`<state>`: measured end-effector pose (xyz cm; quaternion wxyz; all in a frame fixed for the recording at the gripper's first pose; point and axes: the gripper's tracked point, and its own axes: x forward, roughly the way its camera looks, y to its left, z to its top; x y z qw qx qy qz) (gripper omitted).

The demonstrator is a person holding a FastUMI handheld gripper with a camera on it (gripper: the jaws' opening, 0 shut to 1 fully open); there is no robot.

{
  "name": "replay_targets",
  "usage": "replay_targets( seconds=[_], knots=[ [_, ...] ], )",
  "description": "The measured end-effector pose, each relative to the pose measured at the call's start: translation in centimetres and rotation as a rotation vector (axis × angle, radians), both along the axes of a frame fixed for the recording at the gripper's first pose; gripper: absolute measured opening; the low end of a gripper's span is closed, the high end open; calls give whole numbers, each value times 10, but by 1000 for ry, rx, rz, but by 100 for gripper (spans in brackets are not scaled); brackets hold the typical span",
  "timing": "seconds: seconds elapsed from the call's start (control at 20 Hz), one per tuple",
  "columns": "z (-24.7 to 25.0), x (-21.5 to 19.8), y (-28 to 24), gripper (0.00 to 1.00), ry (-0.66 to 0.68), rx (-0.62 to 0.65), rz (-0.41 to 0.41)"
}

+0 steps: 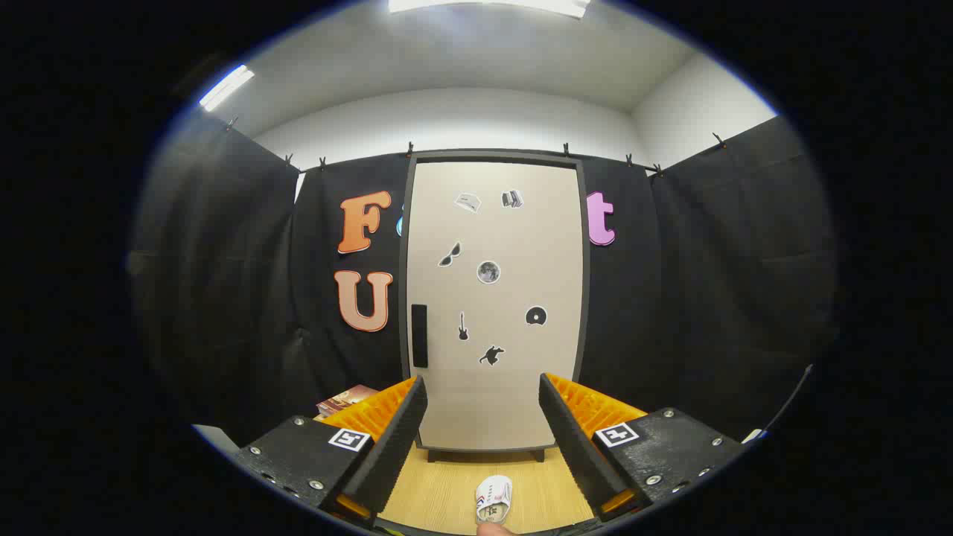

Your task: Open the shoe cabinet door, grab the shoes and put them into the shoe cabinet, then close the shoe cabinet door.

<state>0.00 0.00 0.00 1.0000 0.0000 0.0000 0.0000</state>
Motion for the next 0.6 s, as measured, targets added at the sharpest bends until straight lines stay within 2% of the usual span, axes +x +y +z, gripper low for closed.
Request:
replay_targets(
  seconds=[0.6],
  knots=[
    [3,-4,6,95,1,3,4]
  ],
)
